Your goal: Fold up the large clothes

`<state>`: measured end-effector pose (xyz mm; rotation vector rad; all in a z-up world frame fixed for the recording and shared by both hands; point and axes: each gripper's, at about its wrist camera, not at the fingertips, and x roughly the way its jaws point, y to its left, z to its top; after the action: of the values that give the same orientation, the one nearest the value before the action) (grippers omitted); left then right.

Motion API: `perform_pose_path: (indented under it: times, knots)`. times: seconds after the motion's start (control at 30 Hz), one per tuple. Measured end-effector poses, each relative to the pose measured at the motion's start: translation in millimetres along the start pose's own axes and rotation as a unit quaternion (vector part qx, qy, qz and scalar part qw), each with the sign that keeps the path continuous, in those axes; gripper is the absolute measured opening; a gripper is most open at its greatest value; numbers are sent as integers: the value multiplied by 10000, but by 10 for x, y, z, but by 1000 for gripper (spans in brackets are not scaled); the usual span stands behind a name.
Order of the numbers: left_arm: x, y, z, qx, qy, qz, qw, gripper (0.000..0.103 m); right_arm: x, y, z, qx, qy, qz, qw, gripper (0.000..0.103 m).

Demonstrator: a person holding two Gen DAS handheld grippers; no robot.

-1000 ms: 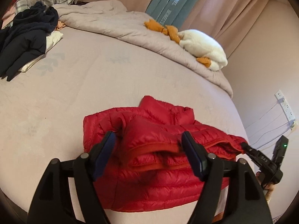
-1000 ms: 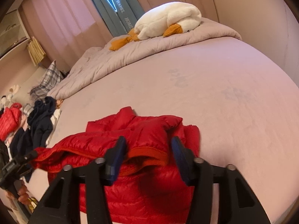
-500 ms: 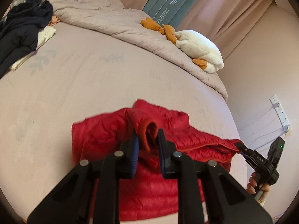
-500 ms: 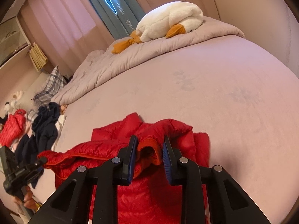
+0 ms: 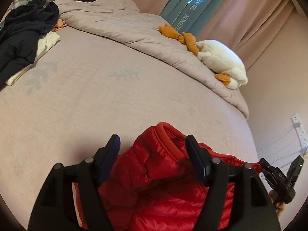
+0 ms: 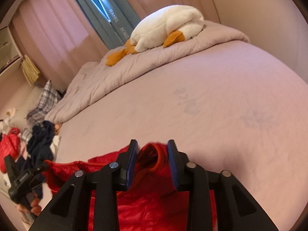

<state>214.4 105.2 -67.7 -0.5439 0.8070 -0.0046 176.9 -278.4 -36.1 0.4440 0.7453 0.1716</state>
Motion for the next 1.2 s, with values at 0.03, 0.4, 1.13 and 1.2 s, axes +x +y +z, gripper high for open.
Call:
perform_pose_path:
  times: [0.03,0.4,1.13,1.2]
  knots:
    - [-23,22,-4,-22,-3,-1,10000,71,-27,-15,8,20,-61,-79,9999,49]
    - [-194,243,-161,-6,122,575,9983,79,-200,-299,-18,61,73,-387,9992,55]
    - [370,371,-499,302,825,954,9916,26,338,-250,-284,-434,888,-494,9939,6]
    - [412,367,-507,328,854,988,9909,26,421,-271,-304,-420,983,-585,9925,6]
